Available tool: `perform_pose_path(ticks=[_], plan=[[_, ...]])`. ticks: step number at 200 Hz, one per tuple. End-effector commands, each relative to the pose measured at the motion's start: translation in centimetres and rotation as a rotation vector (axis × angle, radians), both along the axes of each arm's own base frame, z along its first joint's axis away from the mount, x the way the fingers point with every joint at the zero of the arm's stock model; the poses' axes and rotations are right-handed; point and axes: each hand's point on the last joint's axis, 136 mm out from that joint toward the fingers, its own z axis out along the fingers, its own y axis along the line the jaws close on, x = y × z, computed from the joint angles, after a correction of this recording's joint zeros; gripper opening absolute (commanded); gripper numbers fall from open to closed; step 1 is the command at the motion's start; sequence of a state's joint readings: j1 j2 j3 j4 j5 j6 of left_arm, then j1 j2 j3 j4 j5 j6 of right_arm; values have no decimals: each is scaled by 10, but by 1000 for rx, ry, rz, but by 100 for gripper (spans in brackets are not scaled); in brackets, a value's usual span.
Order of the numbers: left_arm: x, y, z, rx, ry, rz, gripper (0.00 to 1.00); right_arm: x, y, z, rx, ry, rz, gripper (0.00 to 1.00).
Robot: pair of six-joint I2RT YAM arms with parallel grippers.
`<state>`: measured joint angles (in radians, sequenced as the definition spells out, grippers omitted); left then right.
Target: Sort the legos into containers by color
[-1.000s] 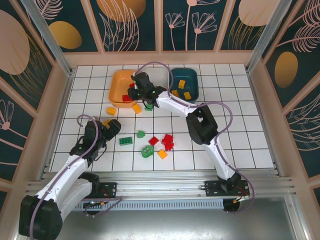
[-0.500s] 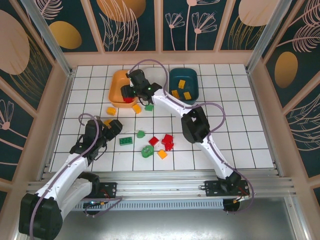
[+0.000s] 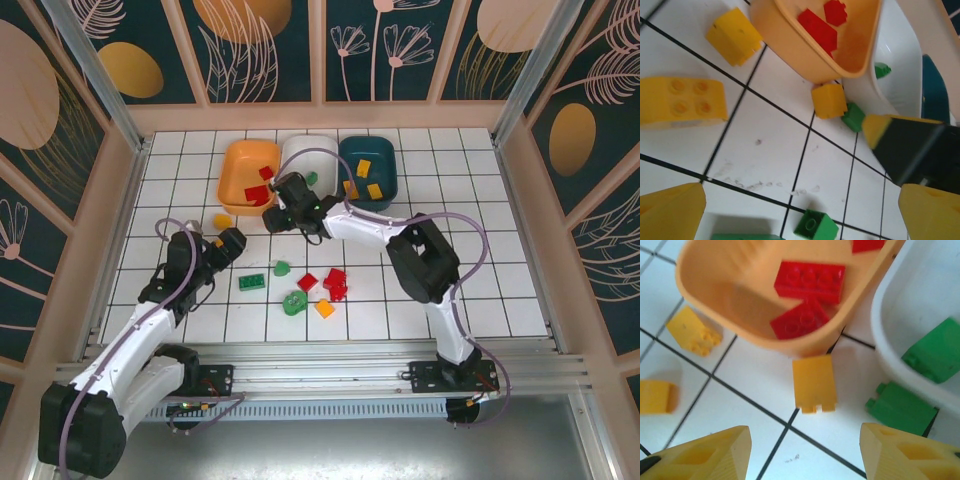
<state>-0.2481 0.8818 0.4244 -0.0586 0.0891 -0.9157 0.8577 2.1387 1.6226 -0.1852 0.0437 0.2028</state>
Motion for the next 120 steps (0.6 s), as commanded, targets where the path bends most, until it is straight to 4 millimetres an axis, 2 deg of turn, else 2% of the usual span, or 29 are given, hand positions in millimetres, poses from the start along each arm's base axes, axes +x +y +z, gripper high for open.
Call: perform_pose_path(ticks=[1,55,120], plan=[[0,-15,8,-103,-56,-51,99,6,11,-13,-40,-58,14,61],[-9,-11,11,-86,-74,-54,98,27,15,-36,-94,-83,-58,61],[-9,-10,12,-76,-77,-55,99,34,28,-55,-104,-71,-54,60]])
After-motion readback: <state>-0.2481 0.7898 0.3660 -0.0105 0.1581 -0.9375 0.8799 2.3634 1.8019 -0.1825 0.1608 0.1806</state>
